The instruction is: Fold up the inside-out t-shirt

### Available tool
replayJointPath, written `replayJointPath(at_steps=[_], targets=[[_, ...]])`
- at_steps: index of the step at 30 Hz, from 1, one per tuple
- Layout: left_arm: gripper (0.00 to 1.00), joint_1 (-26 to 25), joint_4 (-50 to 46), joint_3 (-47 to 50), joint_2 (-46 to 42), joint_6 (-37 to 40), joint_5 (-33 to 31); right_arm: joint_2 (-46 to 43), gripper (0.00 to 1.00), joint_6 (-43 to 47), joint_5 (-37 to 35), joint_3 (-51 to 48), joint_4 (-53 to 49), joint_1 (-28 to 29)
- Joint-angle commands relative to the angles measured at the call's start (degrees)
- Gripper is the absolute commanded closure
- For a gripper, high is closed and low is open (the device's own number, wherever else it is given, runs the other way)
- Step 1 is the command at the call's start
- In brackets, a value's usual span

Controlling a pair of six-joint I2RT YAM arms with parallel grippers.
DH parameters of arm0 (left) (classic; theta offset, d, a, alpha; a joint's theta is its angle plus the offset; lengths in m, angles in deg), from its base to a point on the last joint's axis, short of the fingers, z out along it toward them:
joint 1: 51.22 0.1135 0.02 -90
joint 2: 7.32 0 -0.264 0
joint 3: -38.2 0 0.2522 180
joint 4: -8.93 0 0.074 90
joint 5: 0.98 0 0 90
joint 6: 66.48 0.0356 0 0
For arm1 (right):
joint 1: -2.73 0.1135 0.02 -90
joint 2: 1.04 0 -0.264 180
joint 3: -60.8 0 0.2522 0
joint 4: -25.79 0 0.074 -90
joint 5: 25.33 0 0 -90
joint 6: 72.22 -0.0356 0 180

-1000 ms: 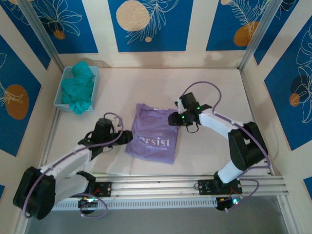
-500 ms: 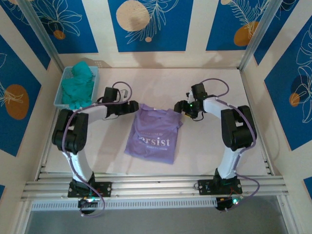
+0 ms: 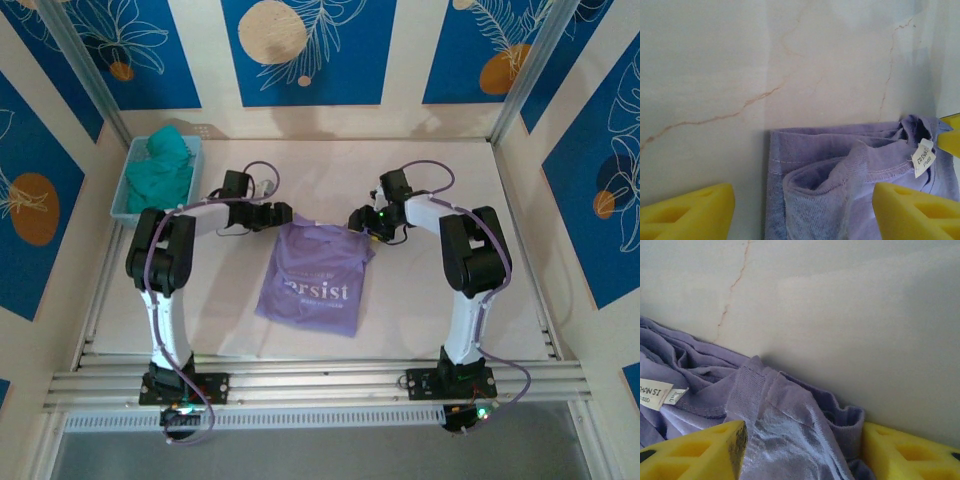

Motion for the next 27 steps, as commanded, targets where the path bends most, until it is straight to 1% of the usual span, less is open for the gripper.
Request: replayJointPath(at_steps=[1, 4, 7, 11, 15, 21, 24, 27], targets=[[0.27, -0.2, -1.7, 0.1, -1.3, 1.6, -0.4, -3.3, 0.41, 1.2, -2.0, -1.8, -1.4, -0.1], [0.26, -0.2, -3.8, -0.2, -4.2, 4.4, -5.9, -8.1, 0.41, 3.8, -7.4, -3.3, -1.8, -0.2], [0.25, -0.3, -1.9, 2.1, -7.9, 6.6, -10.0, -12.6, 0.41, 5.7, -11.3, -6.4, -0.3, 1.5], [0.25, -0.4, 0.7, 4.2, -10.1, 6.9, -10.0, -15.9, 0.46, 6.9, -16.3, -8.5, 1.3, 6.6], [0.25, -0.5, 2.1, 5.4, -10.6, 5.8, -9.6, -13.0, 0.55, 7.3, -17.9, -6.8, 1.3, 11.3], [0.26, -0.5, 2.3, 6.5, -10.4, 4.9, -9.0, -4.9, 0.59, 9.0, -21.4, -0.1, -1.7, 14.7], [0.26, -0.5, 2.5, 7.3, -10.7, 4.6, -8.6, -3.1, 0.67, 9.6, -23.5, 1.7, -3.1, 15.2], [0.26, -0.5, 2.3, 7.6, -11.0, 4.9, -8.8, -3.2, 0.75, 10.0, -24.1, 1.7, -3.1, 15.3]])
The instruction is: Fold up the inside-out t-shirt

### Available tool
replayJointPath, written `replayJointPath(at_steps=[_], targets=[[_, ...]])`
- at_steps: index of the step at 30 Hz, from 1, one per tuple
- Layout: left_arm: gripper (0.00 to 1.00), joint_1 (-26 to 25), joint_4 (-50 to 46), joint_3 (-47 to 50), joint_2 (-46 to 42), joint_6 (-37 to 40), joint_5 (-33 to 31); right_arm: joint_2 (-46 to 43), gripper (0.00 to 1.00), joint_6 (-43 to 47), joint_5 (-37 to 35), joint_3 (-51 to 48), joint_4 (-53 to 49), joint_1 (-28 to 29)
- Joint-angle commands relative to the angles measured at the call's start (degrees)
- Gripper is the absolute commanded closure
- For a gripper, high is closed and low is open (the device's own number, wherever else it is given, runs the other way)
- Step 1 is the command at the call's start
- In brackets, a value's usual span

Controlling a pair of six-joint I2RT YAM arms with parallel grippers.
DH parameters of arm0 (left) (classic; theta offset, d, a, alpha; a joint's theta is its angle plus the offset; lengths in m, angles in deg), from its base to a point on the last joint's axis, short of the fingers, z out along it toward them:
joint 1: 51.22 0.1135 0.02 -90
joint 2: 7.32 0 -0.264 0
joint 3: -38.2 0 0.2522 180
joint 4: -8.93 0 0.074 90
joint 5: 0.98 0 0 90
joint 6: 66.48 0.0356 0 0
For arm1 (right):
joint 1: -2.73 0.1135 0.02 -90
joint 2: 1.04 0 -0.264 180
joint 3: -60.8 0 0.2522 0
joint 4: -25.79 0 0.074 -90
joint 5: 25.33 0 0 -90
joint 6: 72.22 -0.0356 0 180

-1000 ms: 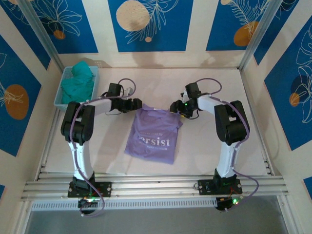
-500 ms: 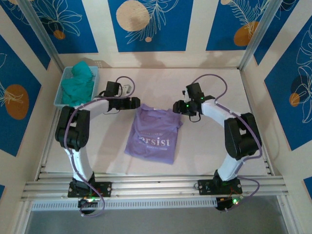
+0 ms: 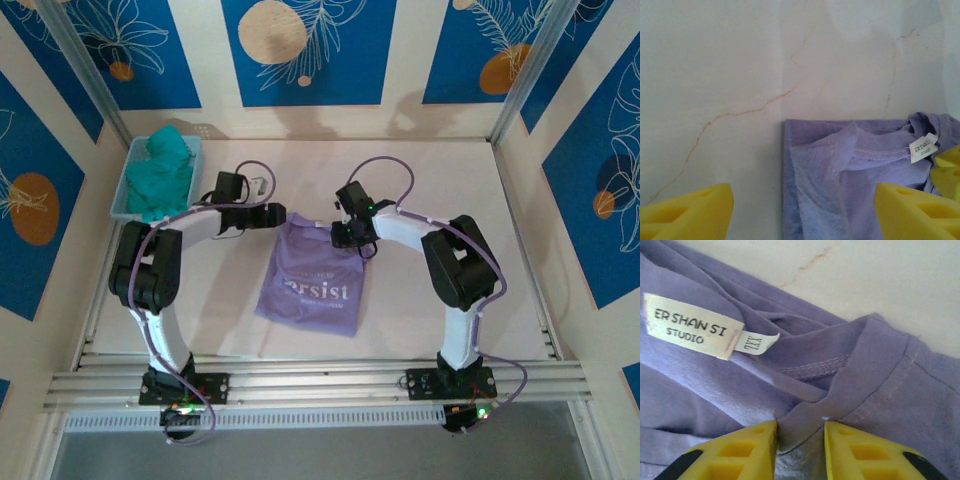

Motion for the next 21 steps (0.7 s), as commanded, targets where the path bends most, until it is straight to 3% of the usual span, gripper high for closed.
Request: replayJointPath(at_steps=[1, 9, 21], targets=[[0.26, -0.3, 1.0, 0.6, -1.0, 0.4, 0.2, -0.6, 0.78, 1.3, -2.6, 1.6, -1.6, 0.4], [0.26, -0.3, 0.7, 0.7, -0.9, 0.7, 0.3, -2.4, 0.99, 2.3, -4.6, 0.9, -2.3, 0.0], [0.27, -0.3, -0.5, 2.9, -4.6, 0.6, -0.8, -9.3, 0.95, 0.3, 1.3, -3.4, -0.4, -2.9]])
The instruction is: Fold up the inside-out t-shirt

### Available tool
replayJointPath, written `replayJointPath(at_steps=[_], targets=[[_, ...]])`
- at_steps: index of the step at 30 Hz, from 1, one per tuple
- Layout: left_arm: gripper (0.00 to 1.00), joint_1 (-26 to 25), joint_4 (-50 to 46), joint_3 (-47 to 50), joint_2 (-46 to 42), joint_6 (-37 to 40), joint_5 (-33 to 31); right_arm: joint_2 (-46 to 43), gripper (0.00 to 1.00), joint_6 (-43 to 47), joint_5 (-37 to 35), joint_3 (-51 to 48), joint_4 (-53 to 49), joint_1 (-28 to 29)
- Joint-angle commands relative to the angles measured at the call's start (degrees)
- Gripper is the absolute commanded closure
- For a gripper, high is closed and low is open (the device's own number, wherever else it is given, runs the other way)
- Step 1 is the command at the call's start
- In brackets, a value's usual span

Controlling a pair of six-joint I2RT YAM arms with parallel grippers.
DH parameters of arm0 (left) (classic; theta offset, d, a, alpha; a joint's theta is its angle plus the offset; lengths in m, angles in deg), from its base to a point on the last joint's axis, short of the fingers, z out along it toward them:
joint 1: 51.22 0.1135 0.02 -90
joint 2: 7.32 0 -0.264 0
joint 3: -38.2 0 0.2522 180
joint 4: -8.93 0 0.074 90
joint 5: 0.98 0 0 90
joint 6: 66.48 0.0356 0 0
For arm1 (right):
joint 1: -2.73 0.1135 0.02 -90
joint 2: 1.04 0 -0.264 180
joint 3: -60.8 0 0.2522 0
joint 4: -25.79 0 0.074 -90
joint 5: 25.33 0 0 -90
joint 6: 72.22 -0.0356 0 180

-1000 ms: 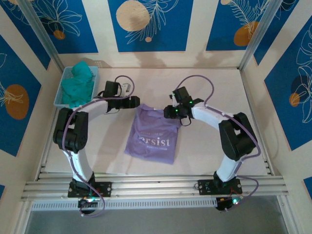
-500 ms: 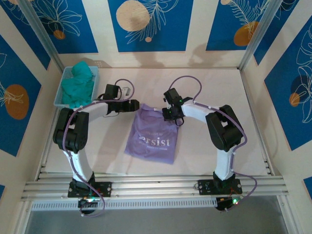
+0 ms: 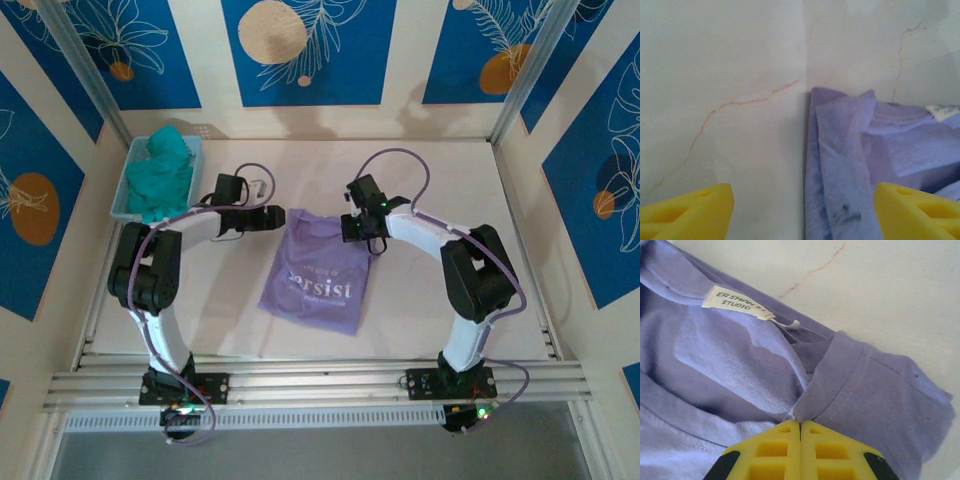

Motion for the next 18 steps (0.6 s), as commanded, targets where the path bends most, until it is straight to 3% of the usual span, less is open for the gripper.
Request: replayJointPath(at_steps=[1, 5, 13, 18], targets=[[0.27, -0.3, 0.0, 2.4, -4.4, 0.1, -0.1, -2.0, 0.95, -1.1, 2.8, -1.5, 0.8, -0.9], [0.30, -1.1, 0.4, 7.3, -9.1, -1.7, 1.6, -1.5, 0.94, -1.1, 3.1, -1.8, 0.8, -1.4], [0.46, -8.3, 0.1, 22.2, -19.6, -2.5, 1.9, 0.6, 0.93, -1.3, 3.9, -1.0, 1.0, -2.1], [0.53, -10.8, -0.1, 23.0, -18.4, -0.9, 0.0, 1.1, 0.93, -1.2, 4.0, -0.7, 1.1, -2.3]])
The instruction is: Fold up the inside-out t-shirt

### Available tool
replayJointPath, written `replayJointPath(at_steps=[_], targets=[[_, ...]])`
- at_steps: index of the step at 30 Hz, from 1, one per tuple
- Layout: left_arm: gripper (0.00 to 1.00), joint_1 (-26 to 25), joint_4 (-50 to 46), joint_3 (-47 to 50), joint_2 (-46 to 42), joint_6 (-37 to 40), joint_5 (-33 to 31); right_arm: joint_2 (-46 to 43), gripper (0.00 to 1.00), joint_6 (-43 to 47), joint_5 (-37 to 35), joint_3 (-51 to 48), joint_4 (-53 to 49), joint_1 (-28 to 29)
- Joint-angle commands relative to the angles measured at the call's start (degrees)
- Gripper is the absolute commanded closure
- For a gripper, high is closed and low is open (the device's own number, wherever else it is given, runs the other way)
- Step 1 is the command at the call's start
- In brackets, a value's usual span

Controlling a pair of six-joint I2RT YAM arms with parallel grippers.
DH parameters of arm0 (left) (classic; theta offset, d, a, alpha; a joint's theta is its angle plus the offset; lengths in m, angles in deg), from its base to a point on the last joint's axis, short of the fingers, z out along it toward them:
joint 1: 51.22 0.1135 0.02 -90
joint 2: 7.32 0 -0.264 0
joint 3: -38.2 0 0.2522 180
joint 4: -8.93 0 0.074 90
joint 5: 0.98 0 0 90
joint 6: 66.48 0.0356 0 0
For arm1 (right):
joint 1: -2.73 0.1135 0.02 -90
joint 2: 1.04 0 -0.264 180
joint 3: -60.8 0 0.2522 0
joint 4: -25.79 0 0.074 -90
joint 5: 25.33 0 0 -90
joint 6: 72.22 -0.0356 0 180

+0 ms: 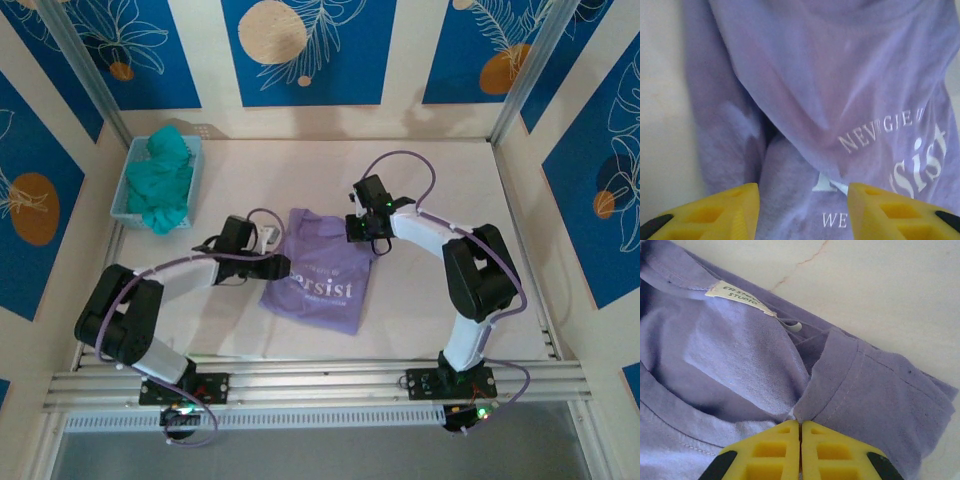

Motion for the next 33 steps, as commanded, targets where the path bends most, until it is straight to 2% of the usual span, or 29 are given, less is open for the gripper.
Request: replayJointPath(at_steps=[1, 8, 12, 15, 33], targets=[[0.54, -0.7, -0.8, -0.8, 1.4, 1.5, -1.8, 0.7, 0.93, -0.8, 1.3, 0.5, 0.4, -0.5], [0.73, -0.8, -2.7, -1.7, 4.1, 2.5, -4.1, 1.0, 0.93, -0.6, 0.1, 0.7, -0.2, -1.0], [0.91, -0.7, -2.8, 0.3, 2.7, 2.5, -6.5, 1.1, 0.93, 0.5, -2.4, 1.2, -1.9, -1.4], [1.00, -0.6, -3.3, 1.4, 1.8, 2.2, -7.4, 1.2, 0.93, 1.0, -3.5, 1.4, -2.7, -1.7], [1.00, 0.1, -5.9, 4.6, -3.6, 0.2, -12.3, 2.1, 0.93, 1.5, -6.5, 2.4, -5.5, -3.1]])
